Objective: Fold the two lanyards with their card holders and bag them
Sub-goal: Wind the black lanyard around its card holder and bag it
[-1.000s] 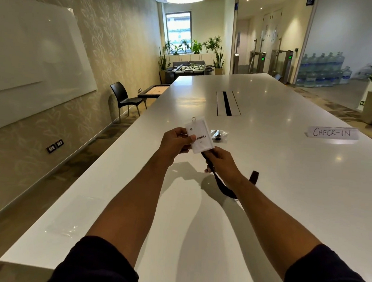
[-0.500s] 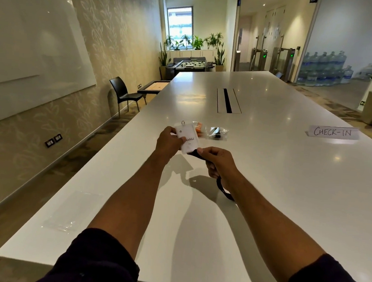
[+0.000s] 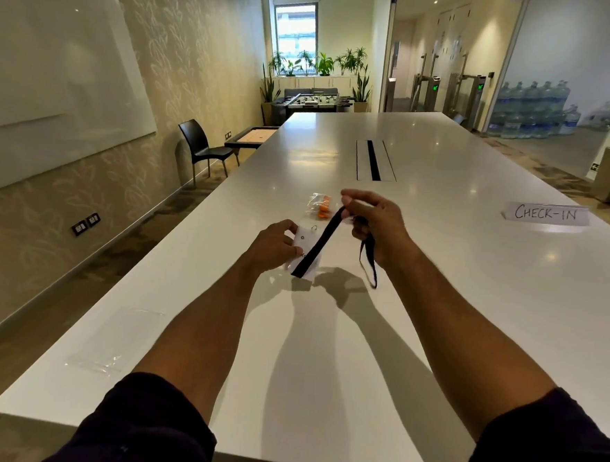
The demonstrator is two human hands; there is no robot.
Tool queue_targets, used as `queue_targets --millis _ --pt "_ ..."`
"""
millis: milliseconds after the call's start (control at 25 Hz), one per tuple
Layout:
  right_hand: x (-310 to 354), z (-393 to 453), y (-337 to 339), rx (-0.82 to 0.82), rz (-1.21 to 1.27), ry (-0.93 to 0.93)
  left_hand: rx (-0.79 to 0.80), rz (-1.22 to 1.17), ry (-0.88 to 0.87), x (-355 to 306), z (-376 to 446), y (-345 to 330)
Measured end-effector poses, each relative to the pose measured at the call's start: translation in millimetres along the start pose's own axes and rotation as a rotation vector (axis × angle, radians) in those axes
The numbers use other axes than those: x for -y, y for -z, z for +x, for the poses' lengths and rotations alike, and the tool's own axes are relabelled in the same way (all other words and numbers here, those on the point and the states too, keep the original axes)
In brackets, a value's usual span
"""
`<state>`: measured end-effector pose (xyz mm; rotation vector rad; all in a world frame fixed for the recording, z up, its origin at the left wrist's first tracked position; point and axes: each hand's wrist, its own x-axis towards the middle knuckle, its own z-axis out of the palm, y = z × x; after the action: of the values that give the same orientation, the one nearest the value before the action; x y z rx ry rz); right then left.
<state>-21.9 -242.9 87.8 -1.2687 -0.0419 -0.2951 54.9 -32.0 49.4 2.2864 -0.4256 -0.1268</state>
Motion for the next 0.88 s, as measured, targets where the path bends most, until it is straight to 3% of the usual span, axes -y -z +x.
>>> queue_targets --millis 120,240,400,560,640,720,880 --pt "9 7 7 -0.164 0.017 0.103 0.211 -0.053 0.000 -2 -5 1" --pt "5 12 21 -0.266 -0.130 0.163 0.340 -0.102 0.063 -4 -10 3" --pt "-15 15 42 -0.334 -0.259 0.139 0.401 -0.264 0.135 -12 -9 5" --pt "-37 14 59 -0.385 -0.418 -0.020 0.417 -0.340 0.169 -20 -5 4" --pt "-44 9 63 -0.343 -0.586 -0.131 0.406 -0.371 0.191 -21 -3 3" --pt "-49 2 63 -0.267 -0.669 -0.103 0.393 -0.405 0.204 -22 -2 1" --pt "-53 -7 52 0.185 -0.575 0.018 0.385 -0.420 0.190 -28 1 -4"
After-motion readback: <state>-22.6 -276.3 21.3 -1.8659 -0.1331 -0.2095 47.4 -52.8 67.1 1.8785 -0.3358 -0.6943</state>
